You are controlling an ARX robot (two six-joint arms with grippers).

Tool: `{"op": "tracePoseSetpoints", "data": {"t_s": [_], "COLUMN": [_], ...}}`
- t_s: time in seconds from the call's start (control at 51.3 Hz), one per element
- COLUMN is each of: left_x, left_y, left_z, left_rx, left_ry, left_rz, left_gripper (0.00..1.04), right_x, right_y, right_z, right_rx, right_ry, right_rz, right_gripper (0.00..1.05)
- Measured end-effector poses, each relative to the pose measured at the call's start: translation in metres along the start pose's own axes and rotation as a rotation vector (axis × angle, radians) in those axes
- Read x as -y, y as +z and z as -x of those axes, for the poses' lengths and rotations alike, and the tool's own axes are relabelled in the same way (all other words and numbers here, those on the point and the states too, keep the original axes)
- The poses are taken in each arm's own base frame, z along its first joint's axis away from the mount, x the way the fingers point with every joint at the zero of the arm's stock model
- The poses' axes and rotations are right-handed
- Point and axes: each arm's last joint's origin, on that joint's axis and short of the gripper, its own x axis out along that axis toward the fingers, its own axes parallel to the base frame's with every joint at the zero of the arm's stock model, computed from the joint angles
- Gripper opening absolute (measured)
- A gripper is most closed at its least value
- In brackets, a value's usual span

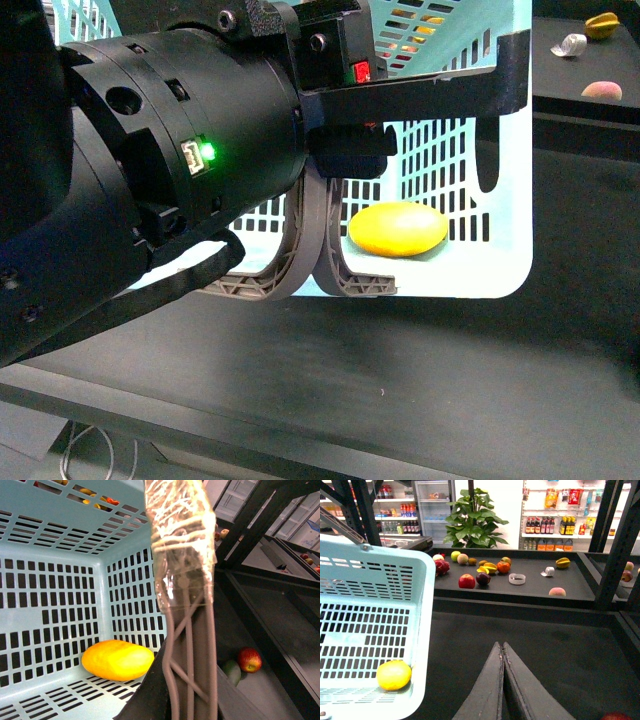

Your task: Pick mango with right arm and hold basket with left

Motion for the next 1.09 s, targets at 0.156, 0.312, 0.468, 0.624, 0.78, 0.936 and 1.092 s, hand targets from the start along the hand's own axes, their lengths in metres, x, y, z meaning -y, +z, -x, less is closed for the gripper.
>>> {"op": "tracePoseSetpoints", "data": {"t_s": [0.156,0.312,0.468,0.624,0.78,0.936,1.092], "left_x": [0.0,0.0,0.0,0.0,0.0,0.0,0.0], "left_y": [0.0,0.0,0.0,0.0,0.0,0.0,0.0], "left_z": [0.0,0.0,0.0,0.0,0.0,0.0,0.0], "left_rx": [0.0,0.0,0.0,0.0,0.0,0.0,0.0], "left_ry": [-0.001,-0.001,-0.001,-0.001,-0.001,-0.001,0.0], "left_rz": [0.001,0.0,0.0,0.0,0.0,0.0,0.0], "left_gripper": [0.06,0.06,0.06,0.06,0.06,0.06,0.06], "right_x": [0.0,0.0,0.0,0.0,0.0001,0.0,0.0001], "right_y": [-0.0021,-0.0024,-0.0024,-0.0024,-0.0024,-0.0024,-0.0024], "right_z": [0.0085,0.0086,0.0086,0.0086,0.0086,0.0086,0.0086], "right_rx": [0.0,-0.002,-0.002,-0.002,-0.002,-0.002,-0.002], "right_ry": [0.0,0.0,0.0,0.0,0.0,0.0,0.0], "right_rz": [0.0,0.0,0.0,0.0,0.002,0.002,0.002], "right_gripper": [0.02,0.02,0.02,0.02,0.1,0.33,0.56]}}
